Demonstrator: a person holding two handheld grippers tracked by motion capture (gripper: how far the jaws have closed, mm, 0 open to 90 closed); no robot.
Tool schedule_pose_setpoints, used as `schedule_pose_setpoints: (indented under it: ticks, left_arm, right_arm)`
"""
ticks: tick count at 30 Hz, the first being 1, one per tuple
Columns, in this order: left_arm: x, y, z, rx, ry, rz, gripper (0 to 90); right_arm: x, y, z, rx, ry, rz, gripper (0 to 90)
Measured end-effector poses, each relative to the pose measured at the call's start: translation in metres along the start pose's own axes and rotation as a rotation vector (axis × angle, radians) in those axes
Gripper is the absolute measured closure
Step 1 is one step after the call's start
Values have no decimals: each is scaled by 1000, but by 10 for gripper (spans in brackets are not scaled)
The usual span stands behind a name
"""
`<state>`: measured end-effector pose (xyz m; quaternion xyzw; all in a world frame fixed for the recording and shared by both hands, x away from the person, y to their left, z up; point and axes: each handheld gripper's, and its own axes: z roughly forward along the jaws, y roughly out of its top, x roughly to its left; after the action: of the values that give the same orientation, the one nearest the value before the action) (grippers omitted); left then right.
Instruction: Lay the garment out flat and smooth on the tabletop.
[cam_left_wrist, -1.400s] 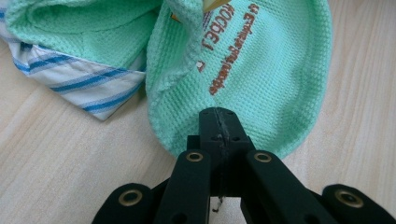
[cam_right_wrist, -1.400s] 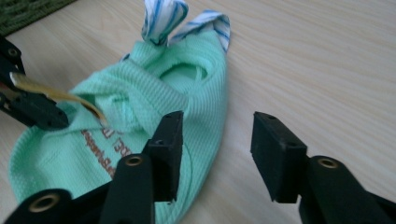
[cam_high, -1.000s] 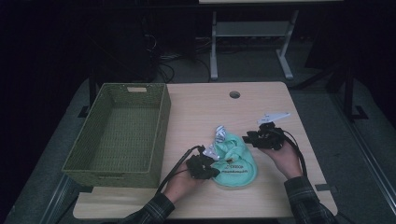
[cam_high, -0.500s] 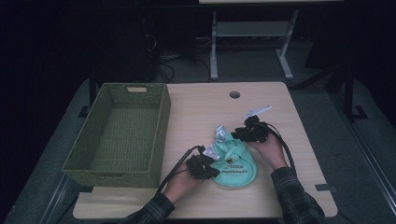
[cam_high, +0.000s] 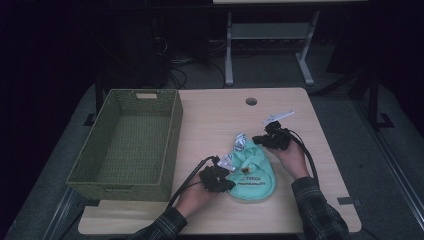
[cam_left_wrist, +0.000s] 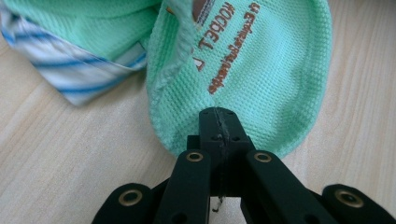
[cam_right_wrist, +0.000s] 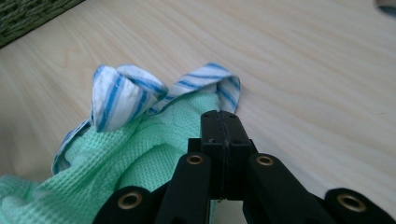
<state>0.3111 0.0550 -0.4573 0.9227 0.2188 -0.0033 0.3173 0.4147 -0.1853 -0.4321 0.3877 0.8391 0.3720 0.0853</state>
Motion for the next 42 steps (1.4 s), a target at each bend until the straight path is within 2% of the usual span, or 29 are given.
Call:
schedule_pose_setpoints:
  ticks: [5, 6, 13, 15, 17, 19, 20, 22, 26, 28, 33, 36, 38, 39, 42]
  left_arm:
    - [0, 0, 0, -1, 3, -2, 896]
    - [0, 0, 0, -1, 3, -2, 896]
    - [0, -1, -1, 2, 5, 1, 896]
    - [0, 0, -1, 6, 6, 4, 896]
    - [0, 0, -1, 10, 4, 1, 896]
    - [1, 0, -1, 6, -3, 3, 893]
    - [1, 0, 0, -8, -9, -18, 885]
    - [3, 0, -1, -14, -28, -31, 863]
    - [7, 3, -10, -52, -20, -29, 855]
    - [11, 6, -15, -64, -1, -32, 844]
    - [23, 12, -22, -97, 41, -61, 798]
    - [29, 18, -24, -99, 69, -61, 769]
    - [34, 23, -24, -106, 94, -69, 741]
    - [37, 26, -23, -111, 100, -74, 735]
    - [45, 36, -20, -121, 114, -77, 710]
  right_arm:
    - [-8, 1, -12, -40, -53, 3, 898]
    - [-9, 0, -14, -37, -59, 21, 898]
    - [-29, -8, -22, -41, -159, 60, 900]
    - [-33, -12, -21, -24, -160, 84, 900]
    - [-34, -15, -19, -17, -153, 85, 898]
    - [-32, -17, -19, -21, -129, 87, 862]
    - [-31, -17, -20, -28, -131, 76, 846]
    - [-27, -18, -22, -43, -134, 59, 809]
    - [-24, -23, -29, -58, -110, 68, 804]
    - [-22, -26, -33, -60, -94, 78, 803]
    - [-14, -34, -42, -67, -90, 58, 793]
    - [-9, -38, -48, -60, -79, 47, 781]
    - [-4, -42, -54, -77, -82, 30, 781]
    - [-2, -44, -56, -77, -74, 41, 780]
    - [2, -51, -61, -78, -68, 34, 775]
